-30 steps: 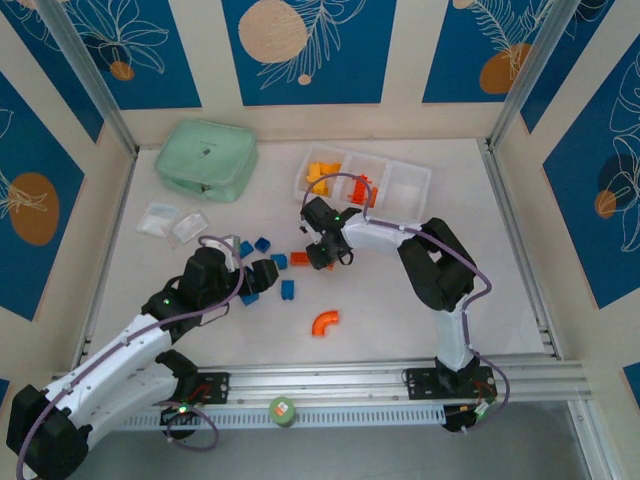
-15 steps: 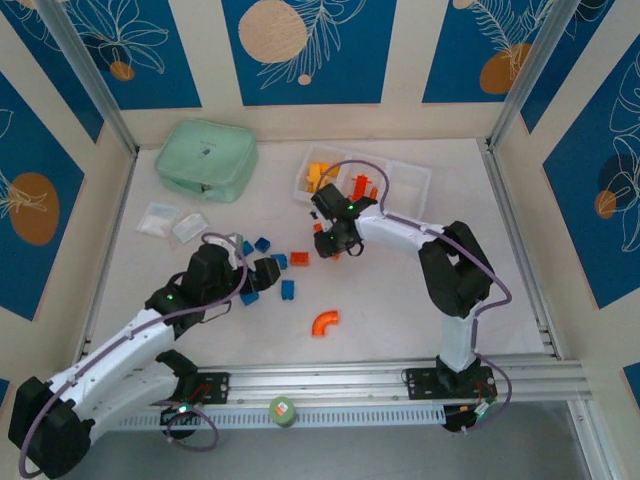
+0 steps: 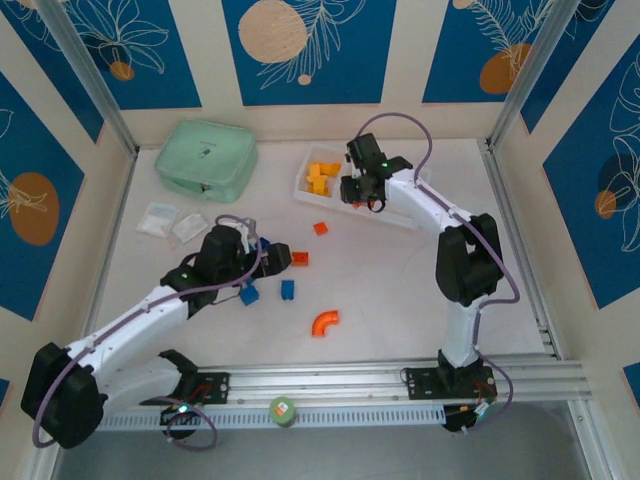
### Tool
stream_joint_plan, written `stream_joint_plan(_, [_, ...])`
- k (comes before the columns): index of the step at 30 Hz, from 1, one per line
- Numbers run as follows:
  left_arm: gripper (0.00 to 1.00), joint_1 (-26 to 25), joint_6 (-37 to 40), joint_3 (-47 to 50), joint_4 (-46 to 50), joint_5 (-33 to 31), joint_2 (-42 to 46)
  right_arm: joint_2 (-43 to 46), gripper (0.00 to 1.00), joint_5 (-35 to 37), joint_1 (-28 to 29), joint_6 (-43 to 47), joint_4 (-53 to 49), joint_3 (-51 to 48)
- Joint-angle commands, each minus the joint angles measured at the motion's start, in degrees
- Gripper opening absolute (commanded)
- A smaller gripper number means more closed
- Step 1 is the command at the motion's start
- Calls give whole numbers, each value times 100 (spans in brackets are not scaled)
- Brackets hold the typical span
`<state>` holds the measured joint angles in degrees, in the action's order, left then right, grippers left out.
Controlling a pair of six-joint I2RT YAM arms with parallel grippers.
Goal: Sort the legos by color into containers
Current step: Place the lego in the container.
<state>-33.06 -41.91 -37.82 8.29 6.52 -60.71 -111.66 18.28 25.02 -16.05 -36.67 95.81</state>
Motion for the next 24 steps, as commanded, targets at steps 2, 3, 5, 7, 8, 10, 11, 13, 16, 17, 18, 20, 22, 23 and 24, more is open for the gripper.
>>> stream_joint_plan(2, [99, 104, 128, -310, -346, 225, -291, -609, 30, 297, -182, -87, -24, 645])
stream_joint_plan(3, [99, 107, 130, -346, -391, 264, -371, -758, 30, 292, -221, -65, -34, 830])
stream_joint_plan(5, [99, 115, 135, -413, -468, 310, -508, -1061, 30, 422, -272, -47, -73, 1158])
stream_joint_plan(7, [99, 132, 168, -507, -502, 361, -652, -1371, 31, 458, -345, -48, -198, 1542])
stream_joint_plan(8, [99, 140, 180, -544, -507, 382, -710, -1486, 33, 454, -371, -61, -249, 1688])
stream_joint_plan(10, [99, 150, 201, -616, -526, 419, -829, -1728, 39, 412, -422, -39, -339, 2004])
stream_joint_plan(11, [99, 157, 200, -634, -550, 436, -857, -1820, 40, 427, -427, -24, -408, 2143])
stream_joint_plan(13, [99, 168, 191, -663, -597, 484, -916, -1962, 47, 443, -436, -14, -592, 2440])
stream_joint_plan(16, [99, 176, 173, -682, -619, 525, -943, -1856, 56, 440, -385, -4, -587, 2433])
stream_joint_plan(17, [99, 177, 166, -680, -623, 532, -928, -1783, 57, 443, -368, -9, -561, 2372])
stream_joint_plan(18, [99, 177, 165, -674, -633, 538, -916, -1683, 58, 456, -342, -3, -537, 2289])
stream_joint_plan(20, [99, 180, 157, -665, -611, 546, -869, -1456, 60, 448, -290, -39, -494, 2094])
stream_joint_plan(22, [99, 179, 156, -656, -573, 560, -787, -1123, 61, 383, -198, -74, -385, 1761])
stream_joint_plan(23, [99, 177, 145, -648, -545, 569, -750, -978, 62, 354, -142, -84, -346, 1584])
stream_joint_plan(24, [99, 177, 131, -627, -522, 586, -695, -792, 63, 352, -79, -100, -325, 1388])
